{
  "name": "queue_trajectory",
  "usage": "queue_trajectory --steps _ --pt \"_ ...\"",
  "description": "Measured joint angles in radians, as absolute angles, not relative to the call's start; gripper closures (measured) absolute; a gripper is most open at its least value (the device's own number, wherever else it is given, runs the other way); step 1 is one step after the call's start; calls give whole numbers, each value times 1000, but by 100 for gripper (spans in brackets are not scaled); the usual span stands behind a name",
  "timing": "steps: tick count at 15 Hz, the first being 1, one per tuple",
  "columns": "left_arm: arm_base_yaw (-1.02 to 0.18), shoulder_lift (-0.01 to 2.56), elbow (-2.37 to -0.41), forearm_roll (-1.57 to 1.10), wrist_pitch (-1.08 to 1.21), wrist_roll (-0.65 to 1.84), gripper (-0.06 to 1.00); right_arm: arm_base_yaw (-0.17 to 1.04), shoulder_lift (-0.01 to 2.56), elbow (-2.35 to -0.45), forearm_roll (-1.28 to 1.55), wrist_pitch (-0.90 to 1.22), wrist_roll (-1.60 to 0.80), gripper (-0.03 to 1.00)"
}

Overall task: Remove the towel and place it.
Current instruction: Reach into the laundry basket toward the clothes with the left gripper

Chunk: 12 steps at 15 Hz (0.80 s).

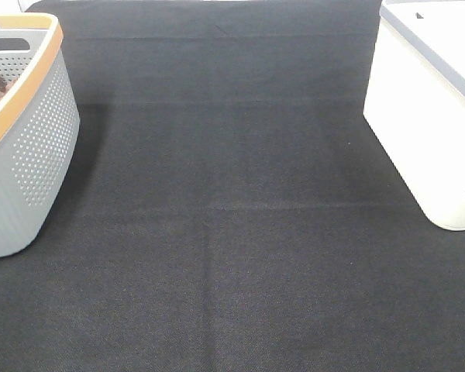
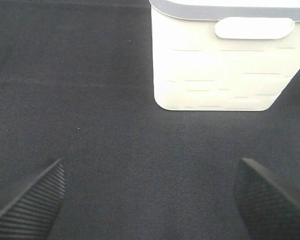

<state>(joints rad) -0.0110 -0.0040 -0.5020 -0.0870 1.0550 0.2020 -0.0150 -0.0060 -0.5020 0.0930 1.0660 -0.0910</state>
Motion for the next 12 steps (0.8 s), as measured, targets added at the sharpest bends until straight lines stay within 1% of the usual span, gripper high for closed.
queue_trajectory --steps 12 --pt "-11 -4 -502 -87 1055 202 25 -15 -6 -502 93 1066 -91 11"
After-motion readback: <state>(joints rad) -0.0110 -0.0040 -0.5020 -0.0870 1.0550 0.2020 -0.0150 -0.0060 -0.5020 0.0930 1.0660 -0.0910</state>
